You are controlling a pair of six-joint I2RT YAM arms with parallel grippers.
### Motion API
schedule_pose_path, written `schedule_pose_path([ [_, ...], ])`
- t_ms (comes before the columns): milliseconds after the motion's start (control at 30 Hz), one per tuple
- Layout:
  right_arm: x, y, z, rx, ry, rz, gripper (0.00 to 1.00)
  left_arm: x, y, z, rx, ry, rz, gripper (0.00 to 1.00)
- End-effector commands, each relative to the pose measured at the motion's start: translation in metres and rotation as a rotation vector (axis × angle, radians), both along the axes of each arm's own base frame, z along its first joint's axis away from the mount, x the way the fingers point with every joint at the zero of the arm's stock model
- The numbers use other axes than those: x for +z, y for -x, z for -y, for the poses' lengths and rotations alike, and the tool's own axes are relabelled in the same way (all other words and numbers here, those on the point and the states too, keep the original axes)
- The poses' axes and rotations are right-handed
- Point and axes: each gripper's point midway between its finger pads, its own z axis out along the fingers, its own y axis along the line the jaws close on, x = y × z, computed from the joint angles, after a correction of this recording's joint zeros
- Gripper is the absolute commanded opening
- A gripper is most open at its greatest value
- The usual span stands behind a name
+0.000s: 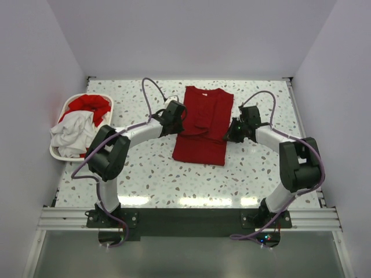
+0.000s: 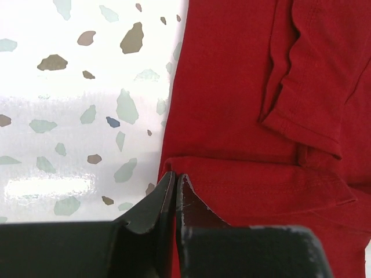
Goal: Fold and stack the t-shirts
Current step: Fold the tshirt
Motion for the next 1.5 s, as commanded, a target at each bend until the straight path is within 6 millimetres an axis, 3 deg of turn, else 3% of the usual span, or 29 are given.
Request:
schedule_pose_path([
  [0,0.005,-0.020,-0.001,0.018,0.022,0.071,0.00,0.002,-0.012,-0.004,0.040,0.016,0.039,0.06],
  [100,0.003,-0.022,0.000,0.029,0.035,0.069,0.07,-0.003,-0.010,-0.004,0.043,0.015,0.032,0.17],
  [167,0.005,-0.021,0.002,0.034,0.045,0.066,0.21,-0.002,-0.009,-0.006,0.047,0.014,0.034,0.29],
  [267,0.026,-0.024,0.004,0.043,0.072,0.108,0.34,0.009,-0.005,-0.012,0.054,0.011,0.051,0.47],
  [300,0.032,-0.025,0.006,0.050,0.095,0.126,0.36,0.023,-0.005,-0.014,0.062,0.021,0.081,0.51],
  [433,0.061,-0.017,0.005,0.077,0.179,0.183,0.40,0.047,0.014,-0.019,0.060,0.008,0.143,0.57],
  [500,0.067,-0.015,0.001,0.093,0.223,0.208,0.41,0.053,0.031,-0.013,0.030,-0.001,0.156,0.56],
  [533,0.068,-0.009,-0.010,0.126,0.238,0.215,0.40,0.053,0.038,-0.010,0.017,0.000,0.157,0.56],
  [633,0.071,0.000,-0.035,0.197,0.241,0.254,0.37,0.046,0.064,0.004,-0.037,0.015,0.150,0.41],
  [800,0.053,0.010,-0.073,0.284,0.173,0.239,0.22,0.012,0.094,0.017,-0.113,0.041,0.092,0.26],
  [967,0.039,0.011,-0.097,0.342,0.130,0.224,0.20,-0.018,0.107,0.014,-0.130,0.035,0.038,0.22],
  [1233,0.012,0.001,-0.103,0.364,0.163,0.189,0.20,-0.043,0.124,0.000,-0.126,-0.008,-0.039,0.18],
  [1333,0.005,-0.010,-0.096,0.338,0.225,0.190,0.21,-0.049,0.130,-0.003,-0.127,-0.014,-0.055,0.16],
  [1467,0.014,-0.044,-0.088,0.307,0.328,0.250,0.22,-0.052,0.132,-0.010,-0.121,-0.040,-0.068,0.16],
])
